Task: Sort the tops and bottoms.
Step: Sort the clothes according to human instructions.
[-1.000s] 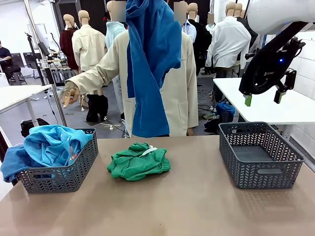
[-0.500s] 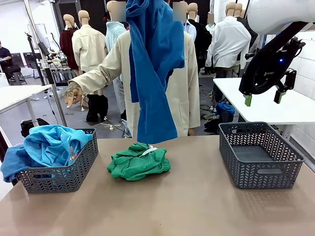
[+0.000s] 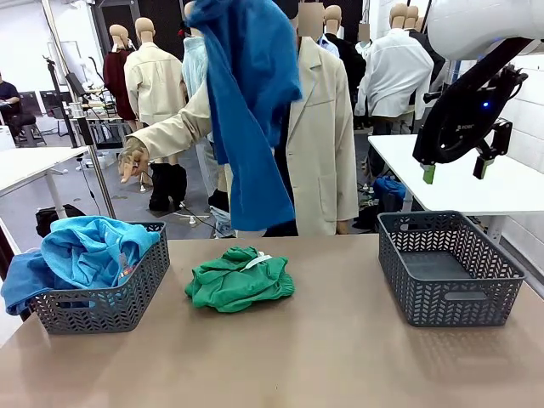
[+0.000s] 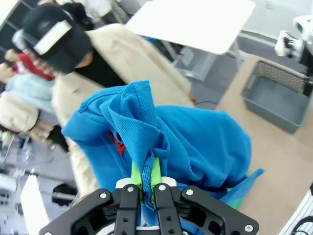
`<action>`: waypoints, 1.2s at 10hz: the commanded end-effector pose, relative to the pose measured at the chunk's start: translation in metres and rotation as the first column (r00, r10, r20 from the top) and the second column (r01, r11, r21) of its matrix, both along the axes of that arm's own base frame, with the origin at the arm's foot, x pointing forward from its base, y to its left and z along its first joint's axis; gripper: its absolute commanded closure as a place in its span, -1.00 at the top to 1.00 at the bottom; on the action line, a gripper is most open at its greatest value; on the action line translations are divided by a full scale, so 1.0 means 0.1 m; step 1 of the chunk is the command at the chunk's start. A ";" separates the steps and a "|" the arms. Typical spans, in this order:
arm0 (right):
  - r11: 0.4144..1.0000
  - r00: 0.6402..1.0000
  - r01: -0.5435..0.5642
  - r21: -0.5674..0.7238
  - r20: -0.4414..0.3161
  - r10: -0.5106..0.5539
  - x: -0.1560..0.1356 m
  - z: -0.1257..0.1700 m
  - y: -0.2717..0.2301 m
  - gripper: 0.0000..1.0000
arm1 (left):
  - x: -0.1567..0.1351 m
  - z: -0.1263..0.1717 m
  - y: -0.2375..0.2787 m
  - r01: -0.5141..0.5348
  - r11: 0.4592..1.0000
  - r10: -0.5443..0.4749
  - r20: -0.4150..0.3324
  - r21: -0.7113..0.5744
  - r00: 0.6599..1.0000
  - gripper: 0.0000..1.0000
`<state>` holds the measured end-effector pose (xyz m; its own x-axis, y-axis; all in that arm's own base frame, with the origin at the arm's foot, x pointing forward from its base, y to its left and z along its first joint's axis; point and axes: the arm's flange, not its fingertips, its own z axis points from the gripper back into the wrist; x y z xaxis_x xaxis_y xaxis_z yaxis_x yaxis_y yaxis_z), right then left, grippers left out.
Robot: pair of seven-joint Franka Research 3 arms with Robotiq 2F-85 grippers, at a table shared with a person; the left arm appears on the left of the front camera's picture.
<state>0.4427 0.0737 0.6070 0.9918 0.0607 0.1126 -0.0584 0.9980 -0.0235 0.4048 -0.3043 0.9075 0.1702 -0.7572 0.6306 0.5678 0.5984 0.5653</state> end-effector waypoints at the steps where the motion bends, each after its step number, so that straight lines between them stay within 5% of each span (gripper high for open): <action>1: 0.999 1.000 -0.018 0.030 -0.009 0.019 0.00 0.00 -0.01 1.00 | -0.10 0.06 0.58 -0.172 0.984 0.166 0.136 0.034 0.977 -1.00; 4: 0.999 1.000 -0.018 0.030 -0.009 0.019 0.00 0.00 -0.01 1.00 | -0.27 -0.15 1.35 -0.338 0.933 0.318 0.153 0.127 0.936 -1.00; 11: 0.999 1.000 -0.018 0.030 -0.009 0.019 0.00 0.00 -0.01 1.00 | -0.38 -1.06 2.24 -0.534 0.841 0.537 0.015 -0.088 0.843 -1.00; 12: 0.999 1.000 -0.018 0.030 -0.009 0.019 0.00 0.00 -0.01 1.00 | -0.32 -1.20 2.30 -0.564 0.825 0.565 0.037 -0.026 0.824 -1.00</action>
